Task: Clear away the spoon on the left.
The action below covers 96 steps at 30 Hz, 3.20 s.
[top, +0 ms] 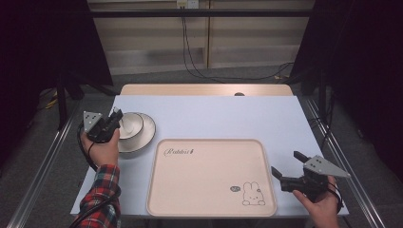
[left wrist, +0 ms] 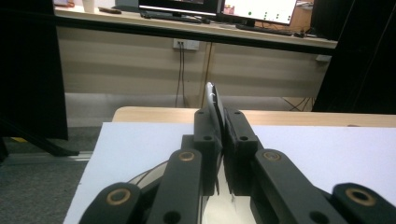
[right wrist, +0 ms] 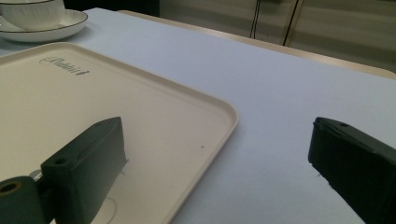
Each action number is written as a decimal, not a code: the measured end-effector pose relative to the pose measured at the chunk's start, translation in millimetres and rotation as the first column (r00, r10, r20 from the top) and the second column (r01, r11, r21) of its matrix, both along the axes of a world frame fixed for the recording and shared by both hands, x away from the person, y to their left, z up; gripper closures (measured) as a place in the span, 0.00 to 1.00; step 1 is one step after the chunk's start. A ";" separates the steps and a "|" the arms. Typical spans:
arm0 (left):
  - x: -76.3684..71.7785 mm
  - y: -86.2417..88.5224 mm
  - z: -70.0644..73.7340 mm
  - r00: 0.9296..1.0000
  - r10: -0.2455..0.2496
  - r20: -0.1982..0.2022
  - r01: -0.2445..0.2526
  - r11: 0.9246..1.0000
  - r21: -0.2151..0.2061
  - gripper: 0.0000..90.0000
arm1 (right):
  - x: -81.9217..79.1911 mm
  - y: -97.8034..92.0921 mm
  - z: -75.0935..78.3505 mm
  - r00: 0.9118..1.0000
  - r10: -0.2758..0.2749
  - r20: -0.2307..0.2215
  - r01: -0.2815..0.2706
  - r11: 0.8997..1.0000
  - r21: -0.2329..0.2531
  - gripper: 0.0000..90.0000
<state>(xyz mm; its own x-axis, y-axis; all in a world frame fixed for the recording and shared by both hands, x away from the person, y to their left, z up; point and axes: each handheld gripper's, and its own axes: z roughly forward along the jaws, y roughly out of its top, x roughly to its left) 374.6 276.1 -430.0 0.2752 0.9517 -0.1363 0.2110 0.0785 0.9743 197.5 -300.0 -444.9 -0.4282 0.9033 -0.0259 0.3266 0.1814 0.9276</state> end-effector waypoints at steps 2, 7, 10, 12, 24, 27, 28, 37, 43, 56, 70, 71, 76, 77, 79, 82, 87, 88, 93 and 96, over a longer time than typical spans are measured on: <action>-2.0 -0.8 4.4 1.000 -0.015 0.004 0.015 1.000 -0.024 0.95 | 0.1 -0.4 0.2 1.000 0.003 0.000 -0.003 1.000 0.004 0.04; -5.7 -1.6 18.8 0.999 -0.046 -0.003 0.046 0.999 -0.029 0.95 | 0.0 0.0 0.2 1.000 -0.001 0.000 0.001 1.000 0.002 0.04; -8.7 -1.9 28.0 0.998 -0.062 0.007 0.063 0.997 -0.047 0.95 | -0.2 0.1 0.3 1.000 -0.001 -0.001 0.001 1.000 0.003 0.04; -9.3 -2.8 30.4 0.997 -0.073 0.015 0.073 0.996 -0.056 0.95 | 0.0 -0.1 0.4 1.000 0.000 0.001 0.000 1.000 0.002 0.04; -21.2 -13.2 51.8 0.978 -0.208 0.008 0.208 0.973 -0.099 0.95 | 1.8 3.0 -1.0 1.000 0.014 -0.008 -0.014 1.000 -0.006 0.03; -24.4 -18.0 53.8 0.973 -0.230 -0.001 0.228 0.967 -0.116 0.95 | 2.1 3.7 -1.1 1.000 0.016 -0.008 -0.016 1.000 -0.006 0.03; -25.3 -19.2 54.1 0.971 -0.239 -0.001 0.237 0.964 -0.120 0.95 | 2.3 3.9 -1.2 1.000 0.020 -0.007 -0.020 1.000 -0.004 0.03; -35.5 -35.7 54.7 0.935 -0.354 -0.035 0.346 0.928 -0.139 0.95 | 2.8 5.6 -1.2 1.000 0.024 -0.006 -0.024 1.000 -0.010 0.03; -42.4 -47.7 51.4 0.908 -0.416 -0.048 0.404 0.901 -0.161 0.95 | 2.9 6.8 -1.5 1.000 0.026 -0.010 -0.026 1.000 -0.010 0.03; -57.8 -67.9 39.3 0.854 -0.514 -0.081 0.497 0.852 -0.163 0.95 | 3.1 8.1 -1.8 0.999 0.036 -0.007 -0.036 0.999 -0.018 0.03; -78.2 -85.2 32.0 0.793 -0.603 -0.088 0.582 0.792 -0.187 0.95 | 2.6 8.4 -1.4 0.999 0.039 -0.001 -0.039 0.999 -0.018 0.03; -79.5 -86.3 31.0 0.788 -0.609 -0.090 0.587 0.788 -0.184 0.95 | 2.6 8.4 -1.4 0.999 0.041 -0.001 -0.041 0.999 -0.017 0.03; -84.5 -90.7 26.1 0.773 -0.626 -0.104 0.606 0.776 -0.174 0.95 | 2.7 9.7 -1.7 0.999 0.046 0.000 -0.046 0.999 -0.026 0.03; -86.1 -91.7 24.5 0.769 -0.630 -0.110 0.610 0.774 -0.167 0.95 | 2.6 10.3 -1.8 0.999 0.048 -0.002 -0.048 0.998 -0.027 0.03; -88.7 -93.2 22.2 0.763 -0.635 -0.115 0.615 0.770 -0.172 0.95 | 2.9 10.8 -1.9 0.998 0.058 0.000 -0.058 0.998 -0.028 0.03; -93.0 -96.7 19.5 0.757 -0.641 -0.124 0.623 0.766 -0.159 0.95 | 3.1 11.0 -2.1 0.998 0.062 -0.002 -0.062 0.998 -0.028 0.03; -97.4 -98.8 17.6 0.742 -0.659 -0.126 0.641 0.751 -0.158 0.95 | 4.0 9.7 -1.6 0.998 0.059 0.002 -0.059 0.998 -0.022 0.03; -99.1 -99.1 17.6 0.747 -0.652 -0.131 0.633 0.758 -0.158 0.95 | 4.2 9.6 -1.6 0.998 0.059 0.002 -0.059 0.998 -0.022 0.03; -104.3 -98.8 14.3 0.734 -0.666 -0.138 0.644 0.745 -0.172 0.95 | 5.6 10.6 -1.6 0.998 0.063 0.002 -0.063 0.998 -0.023 0.03; -107.3 -99.6 13.7 0.729 -0.670 -0.141 0.651 0.742 -0.162 0.95 | 6.2 12.5 -1.7 0.998 0.060 0.001 -0.060 0.998 -0.025 0.03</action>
<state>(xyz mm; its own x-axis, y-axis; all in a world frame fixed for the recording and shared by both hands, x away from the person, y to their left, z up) 267.3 176.6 -416.4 0.7909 0.5180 -0.3259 0.4126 -0.0580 0.9091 203.7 -287.5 -446.6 -0.4818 0.8749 -0.0489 0.3126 0.2238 0.9232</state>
